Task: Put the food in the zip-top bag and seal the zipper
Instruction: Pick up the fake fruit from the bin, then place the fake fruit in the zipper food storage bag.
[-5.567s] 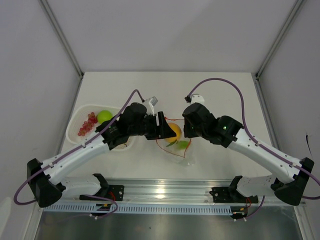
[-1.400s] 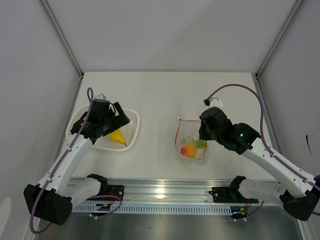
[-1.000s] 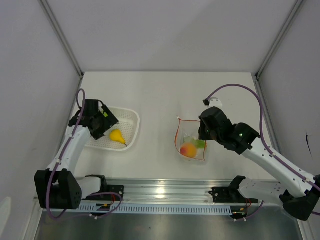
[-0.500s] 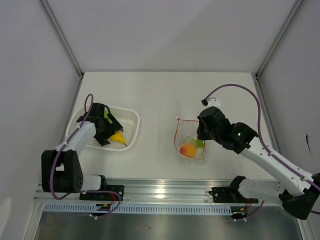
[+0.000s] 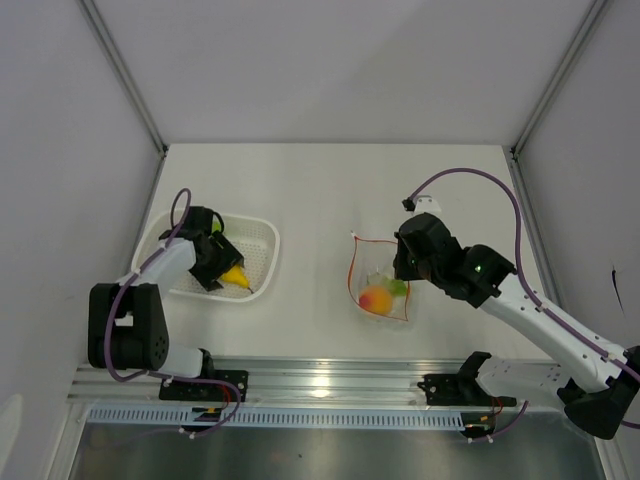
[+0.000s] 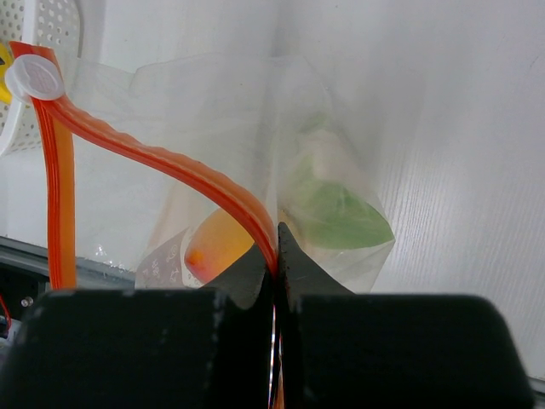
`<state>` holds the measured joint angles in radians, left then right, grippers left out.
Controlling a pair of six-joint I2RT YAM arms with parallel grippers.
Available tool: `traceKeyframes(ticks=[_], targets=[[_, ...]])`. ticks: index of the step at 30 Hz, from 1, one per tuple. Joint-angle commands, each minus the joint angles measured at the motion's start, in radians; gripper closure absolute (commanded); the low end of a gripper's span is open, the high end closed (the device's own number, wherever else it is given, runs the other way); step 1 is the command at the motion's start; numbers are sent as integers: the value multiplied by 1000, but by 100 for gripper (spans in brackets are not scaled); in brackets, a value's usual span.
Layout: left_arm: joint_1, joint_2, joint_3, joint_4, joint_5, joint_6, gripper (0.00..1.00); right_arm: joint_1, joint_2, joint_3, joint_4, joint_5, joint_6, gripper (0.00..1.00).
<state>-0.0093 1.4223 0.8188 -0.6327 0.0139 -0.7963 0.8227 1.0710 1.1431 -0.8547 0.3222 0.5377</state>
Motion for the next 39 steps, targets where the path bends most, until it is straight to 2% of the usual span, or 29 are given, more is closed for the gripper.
traceKeyframes(ticks=[1, 2, 5, 6, 9, 11, 14, 16, 19, 21, 22, 23, 25, 26, 30, 33, 36, 39], targets=[[6, -22, 2, 22, -43, -20, 27, 3, 4, 10, 22, -11, -10, 100], [6, -26, 0, 22, -43, -18, 30, 4, 4, 12, 22, -12, -10, 100], [6, -54, 0, 24, -46, -14, 50, 10, 6, 15, 22, -11, -8, 100], [6, -69, 2, 25, -46, -9, 61, 12, 6, 15, 20, -11, -7, 100], [6, -104, 11, 14, -40, -4, 72, 13, 6, 18, 17, -8, -5, 100], [6, -154, 16, 8, -22, 6, 72, 16, 7, 20, 17, -6, -2, 100], [6, -258, 23, 25, 90, 40, 67, 21, 12, 27, 19, -5, -1, 100], [6, -336, 5, 92, 197, 61, 62, 23, 17, 33, 19, -2, 1, 100], [-9, -509, -20, 212, 331, 72, 64, 27, 27, 41, 20, 2, 1, 100], [-52, -612, -17, 255, 369, 74, 66, 32, 33, 44, 22, 3, -1, 100], [-70, -637, -15, 339, 409, 87, 66, 32, 35, 46, 23, 2, 1, 100], [-110, -669, -14, 390, 501, 92, 66, 33, 38, 49, 26, 2, 1, 100], [-162, -686, 17, 468, 552, 115, 69, 35, 41, 50, 28, -6, 1, 100], [-228, -689, 26, 478, 561, 132, 70, 35, 43, 52, 31, -9, 2, 100], [-408, -700, 77, 479, 479, 261, 74, 38, 43, 58, 34, -18, 8, 100], [-527, -704, 66, 501, 393, 317, 85, 41, 40, 56, 37, -26, 13, 100], [-639, -695, 71, 504, 284, 365, 90, 44, 35, 56, 34, -28, 19, 100], [-754, -686, 75, 518, 193, 403, 91, 43, 32, 56, 36, -31, 24, 100]])
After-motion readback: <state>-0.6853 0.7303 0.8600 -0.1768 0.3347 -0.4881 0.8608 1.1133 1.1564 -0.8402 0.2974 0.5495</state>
